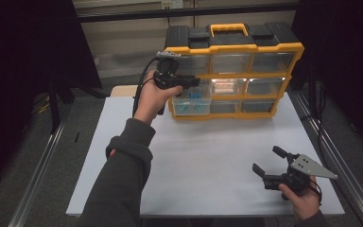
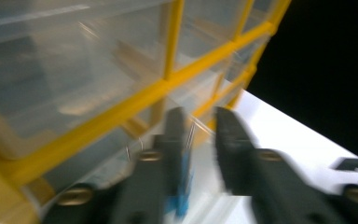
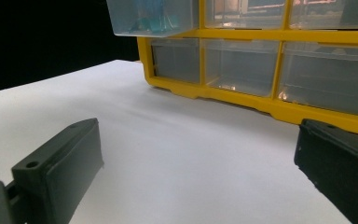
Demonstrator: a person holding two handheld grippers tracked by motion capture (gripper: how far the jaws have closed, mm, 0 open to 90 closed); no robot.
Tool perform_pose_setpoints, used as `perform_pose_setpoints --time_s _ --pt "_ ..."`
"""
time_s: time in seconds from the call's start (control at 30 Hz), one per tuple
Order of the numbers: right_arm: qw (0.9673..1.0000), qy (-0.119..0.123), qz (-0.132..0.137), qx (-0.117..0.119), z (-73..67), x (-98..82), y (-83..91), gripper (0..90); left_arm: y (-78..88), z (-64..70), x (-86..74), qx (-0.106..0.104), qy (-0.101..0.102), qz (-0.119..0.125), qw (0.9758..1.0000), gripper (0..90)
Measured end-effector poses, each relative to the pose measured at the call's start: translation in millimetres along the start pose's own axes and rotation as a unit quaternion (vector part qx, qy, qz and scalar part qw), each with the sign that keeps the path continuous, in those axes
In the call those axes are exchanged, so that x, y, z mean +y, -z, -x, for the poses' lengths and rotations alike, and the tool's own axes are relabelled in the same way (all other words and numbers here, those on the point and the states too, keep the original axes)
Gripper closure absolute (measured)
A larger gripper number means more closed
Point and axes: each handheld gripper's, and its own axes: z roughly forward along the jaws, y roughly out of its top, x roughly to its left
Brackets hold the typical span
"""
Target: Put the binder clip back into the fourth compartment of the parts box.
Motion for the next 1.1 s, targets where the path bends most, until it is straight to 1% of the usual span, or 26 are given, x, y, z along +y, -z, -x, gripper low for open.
perform_pose_setpoints --time_s 0.03,0.07,0.1,0.13,0.17,0.2,0.23,0.3,0.33,0.37,0.4,0.43,0.47,0.5,0.53,0.6,0.63,0.67,0.7,0.73,0.8,0.83,0.87,0.9,1.0,1.1 --pt "1.0000 0.000 0.000 0.000 0.0 0.0 0.0 0.2 0.0 0.0 0.0 0.000 0.000 0.000 1.0000 63.8" --pt "1.0000 -0.001 0.000 -0.001 -0.1 0.0 -0.2 0.2 2.9 0.6 -2.5 -0.005 0.002 0.013 0.9999 63.8" --pt "1.0000 -0.001 0.000 0.000 -0.2 0.0 -0.2 0.2 6.2 2.0 -5.1 -0.002 -0.003 0.018 0.9998 59.4" --pt "1.0000 -0.001 -0.001 0.000 -0.2 0.0 -0.2 0.2 13.5 6.8 -11.7 0.002 -0.007 0.032 0.9995 48.5" --pt "1.0000 -0.001 -0.001 0.000 -0.2 0.0 -0.2 0.2 13.5 6.8 -11.7 0.002 -0.007 0.032 0.9995 42.9" --pt "1.0000 0.000 -0.002 0.001 -0.3 -0.1 -0.4 0.2 23.0 9.7 -20.2 0.005 -0.016 0.037 0.9992 39.0" --pt "1.0000 0.000 -0.002 0.001 -0.3 -0.1 -0.4 0.2 23.0 9.7 -20.2 0.005 -0.016 0.037 0.9992 36.8" --pt "1.0000 0.001 -0.002 0.000 -0.8 -0.1 -1.1 0.2 31.0 12.4 -30.7 0.005 -0.021 0.050 0.9985 27.8" --pt "1.0000 0.003 -0.004 0.001 -0.7 -0.1 -1.1 0.2 39.8 15.6 -43.2 0.005 -0.014 0.057 0.9982 24.8" --pt "1.0000 0.003 -0.004 0.001 -0.7 -0.1 -1.1 0.2 39.8 15.6 -43.2 0.005 -0.014 0.057 0.9982 23.0" --pt "1.0000 0.003 -0.003 0.000 -0.7 0.0 -1.1 0.2 44.7 17.1 -50.1 0.007 -0.015 0.057 0.9982 22.9" --pt "1.0000 0.003 -0.003 0.000 -0.7 0.0 -1.1 0.2 48.6 18.1 -57.7 0.008 -0.017 0.065 0.9977 22.9" --pt "1.0000 0.001 -0.005 0.000 -1.2 0.0 -1.1 0.2 57.0 18.8 -72.4 0.022 -0.021 0.068 0.9972 19.5" --pt "1.0000 0.002 -0.004 0.000 -1.1 -0.1 -1.2 0.2 57.0 18.8 -72.4 0.022 -0.021 0.068 0.9972 17.9" --pt "1.0000 0.002 -0.004 0.000 -1.1 -0.1 -1.2 0.2 59.8 19.3 -80.3 0.024 -0.013 0.076 0.9967 17.9" --pt "1.0000 0.002 -0.002 -0.003 -1.2 -0.2 -1.8 0.2 66.5 17.8 -95.1 0.025 -0.014 0.079 0.9964 15.9" --pt "1.0000 0.002 -0.002 -0.003 -1.2 -0.2 -1.8 0.2 69.9 17.0 -102.0 0.036 -0.017 0.078 0.9962 15.9" --pt "1.0000 0.003 -0.004 -0.001 -1.2 -0.3 -1.5 0.2 75.1 13.8 -115.4 0.041 -0.014 0.080 0.9958 13.4" --pt "1.0000 0.003 -0.004 -0.001 -1.2 -0.3 -1.5 0.2 75.1 13.8 -115.4 0.041 -0.014 0.080 0.9958 12.9" --pt "1.0000 0.003 -0.004 -0.003 -1.2 -0.3 -1.6 0.2 80.7 11.1 -127.6 0.049 -0.002 0.081 0.9955 12.7" --pt "1.0000 0.005 -0.005 -0.002 -0.9 -0.4 -1.6 0.2 84.7 6.9 -139.9 0.046 0.009 0.088 0.9950 10.4" --pt "1.0000 0.005 -0.005 -0.002 -0.9 -0.4 -1.6 0.2 84.7 6.9 -139.9 0.046 0.009 0.088 0.9950 10.1" --pt "1.0000 0.003 -0.004 -0.004 -1.2 -0.3 -1.9 0.2 86.6 5.5 -145.9 0.050 0.012 0.086 0.9949 10.1" --pt "1.0000 0.006 -0.005 -0.002 -0.9 -0.4 -1.7 0.2 88.9 3.6 -151.8 0.053 0.009 0.085 0.9950 10.0" --pt "1.0000 -0.002 -0.003 -0.007 -1.1 -0.2 -1.5 0.2 93.8 1.1 -169.8 0.053 0.019 0.099 0.9935 8.2" --pt "1.0000 0.002 -0.006 -0.003 -0.8 -0.4 -1.3 0.2 99.4 -0.2 -187.8 0.063 0.017 0.099 0.9930 7.5"
